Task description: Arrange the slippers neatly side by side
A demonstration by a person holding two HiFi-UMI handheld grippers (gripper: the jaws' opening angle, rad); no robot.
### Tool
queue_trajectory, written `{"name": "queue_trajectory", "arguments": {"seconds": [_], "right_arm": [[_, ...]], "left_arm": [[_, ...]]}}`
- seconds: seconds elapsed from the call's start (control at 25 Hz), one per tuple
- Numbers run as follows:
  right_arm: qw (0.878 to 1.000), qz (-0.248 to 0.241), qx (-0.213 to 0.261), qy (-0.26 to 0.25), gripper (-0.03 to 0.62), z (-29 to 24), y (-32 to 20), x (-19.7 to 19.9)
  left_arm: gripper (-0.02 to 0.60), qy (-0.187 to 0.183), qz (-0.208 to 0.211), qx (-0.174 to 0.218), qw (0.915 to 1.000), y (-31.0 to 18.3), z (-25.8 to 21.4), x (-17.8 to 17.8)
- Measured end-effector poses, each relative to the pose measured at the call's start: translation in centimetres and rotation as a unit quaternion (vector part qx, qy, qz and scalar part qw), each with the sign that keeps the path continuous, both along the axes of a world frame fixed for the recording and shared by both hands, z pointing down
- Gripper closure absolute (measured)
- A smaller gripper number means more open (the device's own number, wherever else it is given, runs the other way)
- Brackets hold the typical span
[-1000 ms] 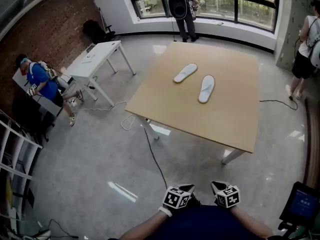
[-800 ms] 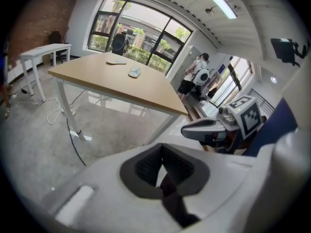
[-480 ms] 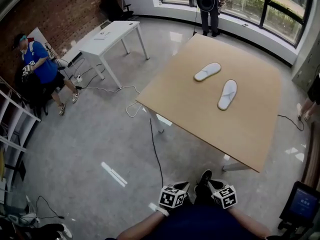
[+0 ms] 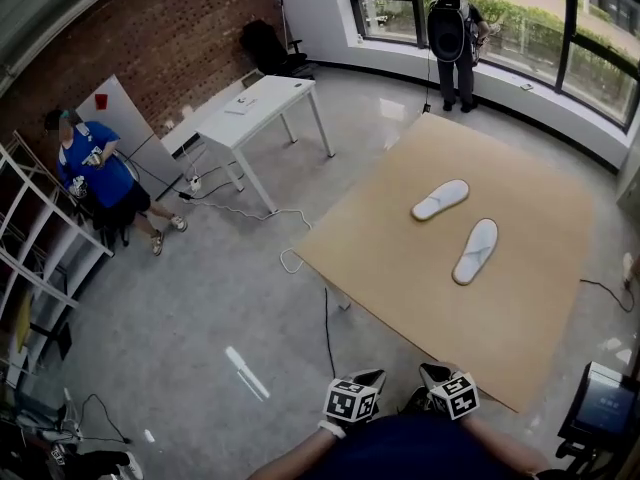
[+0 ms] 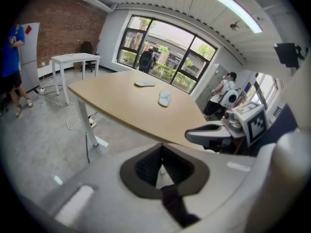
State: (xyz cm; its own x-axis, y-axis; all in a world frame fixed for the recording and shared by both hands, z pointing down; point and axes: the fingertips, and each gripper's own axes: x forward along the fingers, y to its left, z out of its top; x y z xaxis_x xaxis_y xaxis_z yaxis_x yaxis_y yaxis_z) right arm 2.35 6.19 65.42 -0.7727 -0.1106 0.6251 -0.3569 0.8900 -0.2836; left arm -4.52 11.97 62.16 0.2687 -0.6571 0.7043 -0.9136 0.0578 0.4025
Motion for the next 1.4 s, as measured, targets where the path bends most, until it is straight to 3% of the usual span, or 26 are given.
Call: {"name": "queue_trajectory", "arguments": {"seconds": [0.24, 0.56, 0.68, 0.8, 1.08, 1.28, 1.4], "right_arm": [[0.999, 0.043, -0.01, -0.01, 0.583, -0.1, -6.7, 2.0], [0.996, 0.081, -0.029, -0.001, 0.583, 0.9, -9.9, 3.6], [0.994, 0.107, -0.028, 0.007, 0.583, 1.3, -11.6, 4.2], [0.986, 0.163, -0.024, 0.016, 0.583, 1.5, -14.2, 4.9], [0.969, 0.245, -0.021, 0.027, 0.583, 1.6, -16.1, 2.8], [0.966, 0.255, -0.035, 0.037, 0.583, 1.0, -15.5, 0.1], [0.97, 0.239, -0.034, 0.039, 0.583, 1.1, -15.9, -2.4]], "left_arm": [[0.578, -0.027, 0.022, 0.009, 0.9994, -6.2, -0.7, 1.0], [0.578, -0.013, 0.059, 0.004, 0.9982, -10.6, -0.4, 1.8], [0.578, -0.005, 0.093, -0.002, 0.9956, -12.6, 0.6, 2.3], [0.578, 0.003, 0.139, 0.002, 0.9903, -15.6, 1.0, 2.1], [0.578, 0.009, 0.218, 0.025, 0.9757, -20.4, 0.9, -0.9], [0.578, 0.021, 0.234, 0.017, 0.9718, -21.2, 0.0, -2.7], [0.578, 0.026, 0.224, 0.001, 0.9742, -21.4, 0.6, -5.2]]}}
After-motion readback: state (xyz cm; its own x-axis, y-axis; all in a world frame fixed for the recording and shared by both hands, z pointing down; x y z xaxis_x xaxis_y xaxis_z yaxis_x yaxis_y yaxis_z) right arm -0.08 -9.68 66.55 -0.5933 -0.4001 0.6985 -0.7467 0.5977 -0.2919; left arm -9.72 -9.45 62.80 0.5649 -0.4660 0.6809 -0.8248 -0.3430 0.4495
